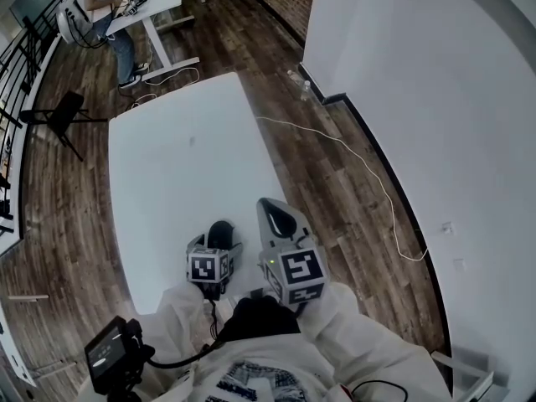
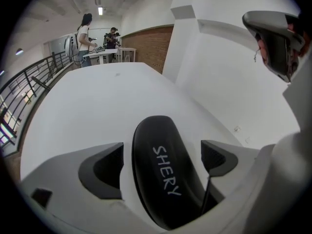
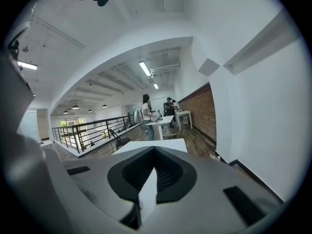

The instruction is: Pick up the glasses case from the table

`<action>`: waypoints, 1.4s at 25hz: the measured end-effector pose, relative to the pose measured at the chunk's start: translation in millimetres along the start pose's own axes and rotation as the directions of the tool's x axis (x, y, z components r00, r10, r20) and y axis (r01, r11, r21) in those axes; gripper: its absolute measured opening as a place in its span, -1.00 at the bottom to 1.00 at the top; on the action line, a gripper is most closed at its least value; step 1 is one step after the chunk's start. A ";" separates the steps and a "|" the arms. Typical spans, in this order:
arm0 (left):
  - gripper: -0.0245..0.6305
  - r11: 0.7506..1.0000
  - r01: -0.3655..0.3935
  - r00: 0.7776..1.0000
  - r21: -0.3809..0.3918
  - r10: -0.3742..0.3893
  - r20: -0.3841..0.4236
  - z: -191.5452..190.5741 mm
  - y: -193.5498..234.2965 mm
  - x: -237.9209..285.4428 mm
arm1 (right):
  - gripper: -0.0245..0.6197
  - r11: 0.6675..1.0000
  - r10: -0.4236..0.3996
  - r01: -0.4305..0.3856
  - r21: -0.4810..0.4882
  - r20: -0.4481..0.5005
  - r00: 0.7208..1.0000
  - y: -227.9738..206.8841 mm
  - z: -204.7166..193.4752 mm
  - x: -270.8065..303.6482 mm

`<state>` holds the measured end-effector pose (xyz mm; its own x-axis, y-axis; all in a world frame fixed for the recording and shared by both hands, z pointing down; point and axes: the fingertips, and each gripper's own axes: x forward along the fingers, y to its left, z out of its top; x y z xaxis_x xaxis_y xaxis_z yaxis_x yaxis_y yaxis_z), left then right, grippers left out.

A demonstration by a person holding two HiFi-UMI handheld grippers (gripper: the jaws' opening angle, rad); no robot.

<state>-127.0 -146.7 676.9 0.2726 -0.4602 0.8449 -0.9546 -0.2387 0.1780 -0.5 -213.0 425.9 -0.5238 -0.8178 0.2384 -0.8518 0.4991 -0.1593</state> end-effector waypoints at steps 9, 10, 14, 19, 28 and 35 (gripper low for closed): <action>0.49 0.999 0.005 0.999 -0.046 -0.007 -0.052 -14.7 5.4 4.0 | -0.93 1.000 -0.007 0.007 -0.002 -0.009 1.000 -4.3 -2.0 -0.8; 0.35 0.999 0.007 0.998 -0.045 -0.009 -0.059 -14.7 5.4 3.6 | -0.93 1.000 -0.007 0.007 -0.002 -0.010 1.000 -4.4 -2.4 -0.8; 0.30 0.999 0.030 0.997 -0.036 -0.033 -0.068 -13.2 3.3 1.9 | -0.93 1.000 -0.002 0.002 0.000 -0.009 1.000 -3.9 -4.0 0.4; 0.29 0.998 0.047 0.999 -0.039 -0.046 0.010 10.1 0.0 -16.5 | -0.93 1.000 0.005 -0.005 0.005 -0.011 1.000 -4.8 -6.4 3.0; 0.28 1.000 0.014 0.965 0.010 -0.016 0.263 100.2 2.2 -85.4 | -0.93 0.999 0.040 -0.040 0.010 0.001 0.999 -2.2 -1.3 16.7; 0.27 0.996 -0.070 0.875 0.058 0.033 0.484 163.9 5.3 -155.7 | -0.93 0.998 0.058 -0.058 -0.003 0.016 0.998 0.8 6.7 27.8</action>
<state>-154.8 -216.5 463.6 0.2648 -0.8241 0.5008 -0.9628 -0.2553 0.0890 -15.7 -237.3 426.0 -0.5720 -0.7920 0.2134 -0.8201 0.5465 -0.1699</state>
